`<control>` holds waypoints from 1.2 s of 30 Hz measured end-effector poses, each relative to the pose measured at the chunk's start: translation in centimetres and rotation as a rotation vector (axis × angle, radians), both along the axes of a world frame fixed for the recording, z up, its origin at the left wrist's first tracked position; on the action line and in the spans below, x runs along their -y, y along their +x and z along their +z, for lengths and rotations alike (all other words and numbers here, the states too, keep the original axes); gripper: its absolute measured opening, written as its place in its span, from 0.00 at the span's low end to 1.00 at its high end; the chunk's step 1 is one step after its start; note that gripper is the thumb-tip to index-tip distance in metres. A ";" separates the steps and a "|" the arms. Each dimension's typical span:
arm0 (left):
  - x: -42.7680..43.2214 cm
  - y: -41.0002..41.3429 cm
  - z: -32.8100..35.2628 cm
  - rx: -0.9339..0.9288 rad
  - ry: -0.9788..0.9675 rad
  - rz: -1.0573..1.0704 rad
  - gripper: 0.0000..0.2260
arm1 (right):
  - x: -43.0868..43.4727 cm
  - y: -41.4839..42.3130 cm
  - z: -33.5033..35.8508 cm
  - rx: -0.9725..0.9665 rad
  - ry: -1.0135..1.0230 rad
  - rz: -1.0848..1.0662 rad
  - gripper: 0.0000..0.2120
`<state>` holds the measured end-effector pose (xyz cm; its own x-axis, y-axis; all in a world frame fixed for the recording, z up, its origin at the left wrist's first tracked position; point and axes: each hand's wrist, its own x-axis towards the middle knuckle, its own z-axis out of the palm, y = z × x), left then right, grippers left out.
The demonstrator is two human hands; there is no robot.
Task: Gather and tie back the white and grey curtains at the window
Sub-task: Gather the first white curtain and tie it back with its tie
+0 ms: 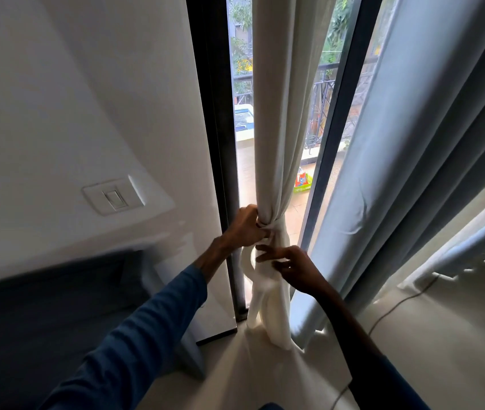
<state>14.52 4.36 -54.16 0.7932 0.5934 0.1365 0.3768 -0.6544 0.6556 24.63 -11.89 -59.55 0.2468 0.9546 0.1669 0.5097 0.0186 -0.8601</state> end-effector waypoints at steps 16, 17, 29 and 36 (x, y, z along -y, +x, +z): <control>0.1 -1.7 2.8 -0.325 0.341 -0.188 0.15 | -2.6 2.1 -0.2 -0.113 0.028 -0.103 0.11; -0.2 -2.0 3.0 -0.310 0.347 -0.180 0.14 | -2.6 2.1 -0.4 -0.127 0.009 -0.093 0.09; 0.7 -1.6 2.6 -0.024 0.332 0.040 0.13 | -2.8 0.9 -0.1 -0.260 -0.077 -0.118 0.07; -0.1 -2.0 1.8 -0.064 0.171 -0.258 0.13 | -2.2 1.4 0.2 -0.375 -0.063 -0.126 0.22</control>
